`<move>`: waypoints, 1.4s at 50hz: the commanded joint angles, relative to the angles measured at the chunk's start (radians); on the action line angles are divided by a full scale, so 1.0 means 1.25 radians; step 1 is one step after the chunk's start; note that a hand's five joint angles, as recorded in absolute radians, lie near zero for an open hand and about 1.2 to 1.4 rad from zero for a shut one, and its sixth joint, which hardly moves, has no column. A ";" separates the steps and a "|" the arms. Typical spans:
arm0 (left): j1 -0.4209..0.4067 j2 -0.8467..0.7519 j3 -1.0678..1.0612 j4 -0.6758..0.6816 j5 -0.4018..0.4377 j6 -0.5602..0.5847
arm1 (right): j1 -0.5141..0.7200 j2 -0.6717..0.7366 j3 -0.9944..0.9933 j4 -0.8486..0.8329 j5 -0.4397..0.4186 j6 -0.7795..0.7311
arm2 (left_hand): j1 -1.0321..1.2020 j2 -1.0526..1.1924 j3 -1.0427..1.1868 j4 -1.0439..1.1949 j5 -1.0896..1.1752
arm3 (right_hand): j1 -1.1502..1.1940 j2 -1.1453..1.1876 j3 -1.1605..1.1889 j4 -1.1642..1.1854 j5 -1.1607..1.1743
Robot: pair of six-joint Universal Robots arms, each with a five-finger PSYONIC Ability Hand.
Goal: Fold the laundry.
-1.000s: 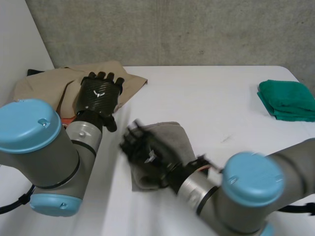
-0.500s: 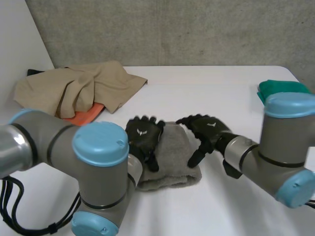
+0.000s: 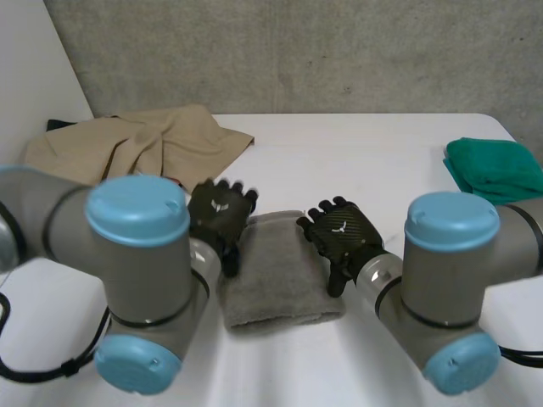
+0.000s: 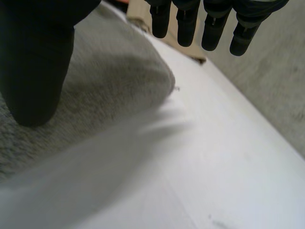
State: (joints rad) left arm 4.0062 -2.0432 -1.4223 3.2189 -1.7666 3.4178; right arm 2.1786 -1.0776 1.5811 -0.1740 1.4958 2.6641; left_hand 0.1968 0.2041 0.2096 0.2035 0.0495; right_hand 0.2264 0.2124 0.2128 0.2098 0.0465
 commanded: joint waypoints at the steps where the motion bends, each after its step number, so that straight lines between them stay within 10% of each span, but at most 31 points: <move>1: 0.070 0.071 0.060 -0.001 0.264 -0.002 | 0.046 -0.082 0.170 -0.134 -0.030 0.013 | 0.058 0.052 0.048 0.053 0.036 | -0.042 -0.030 -0.031 -0.028 -0.037; 10: 0.091 0.045 0.135 -0.067 0.485 -0.010 | 0.083 -0.041 0.247 -0.285 -0.044 0.004 | 0.093 0.087 0.083 0.088 0.071 | -0.040 -0.029 -0.029 -0.027 -0.036; 23: 0.084 0.022 0.128 -0.068 0.473 -0.005 | 0.076 0.044 0.200 -0.366 -0.052 0.002 | 0.081 0.076 0.071 0.076 0.060 | 0.211 0.222 0.222 0.224 0.215; 70: 0.084 0.023 0.114 -0.068 0.461 -0.006 | 0.075 0.093 0.118 -0.347 -0.071 -0.011 | 0.084 0.078 0.074 0.078 0.062 | 0.187 0.199 0.198 0.201 0.192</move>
State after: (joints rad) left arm 4.1100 -2.0161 -1.2789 3.1339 -1.1904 3.4113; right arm 2.2729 -0.9677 1.7626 -0.6103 1.4061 2.6492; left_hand 0.2509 0.2534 0.2506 0.2585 0.0828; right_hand 0.3644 0.3786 0.3736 0.3720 0.1791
